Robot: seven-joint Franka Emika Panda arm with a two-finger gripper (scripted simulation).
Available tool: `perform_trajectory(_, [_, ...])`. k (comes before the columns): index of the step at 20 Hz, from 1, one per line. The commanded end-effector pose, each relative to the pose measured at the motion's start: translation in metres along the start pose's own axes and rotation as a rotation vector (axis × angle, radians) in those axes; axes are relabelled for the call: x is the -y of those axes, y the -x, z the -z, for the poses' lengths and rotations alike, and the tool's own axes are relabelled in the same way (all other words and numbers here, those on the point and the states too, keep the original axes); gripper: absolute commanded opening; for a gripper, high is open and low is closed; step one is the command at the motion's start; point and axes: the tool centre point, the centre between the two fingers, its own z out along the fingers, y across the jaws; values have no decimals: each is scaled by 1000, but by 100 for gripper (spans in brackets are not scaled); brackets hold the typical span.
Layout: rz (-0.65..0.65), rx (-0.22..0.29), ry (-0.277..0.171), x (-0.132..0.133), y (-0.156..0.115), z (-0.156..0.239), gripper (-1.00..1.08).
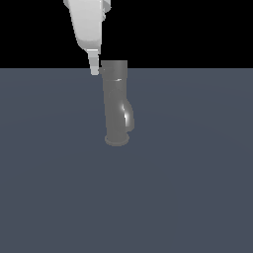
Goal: Turn on the faucet by rotating a designated handle.
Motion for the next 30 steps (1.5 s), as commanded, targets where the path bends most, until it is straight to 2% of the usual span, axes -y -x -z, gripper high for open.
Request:
perform_trajectory(1, [-12, -1, 3, -9, -14, 0, -100])
perform_trajectory(3, [-2, -1, 1, -5, -6, 0, -100])
perform_trajectory(24, [-11, -1, 3, 0, -119, 0, -100])
perform_trajectory(25, [-11, -1, 3, 0, -119, 0, -100])
perform_trajectory(26, [21, 1, 3, 3, -98, 0, -100])
perform_trajectory(30, [18, 1, 3, 11, -106, 0, -100])
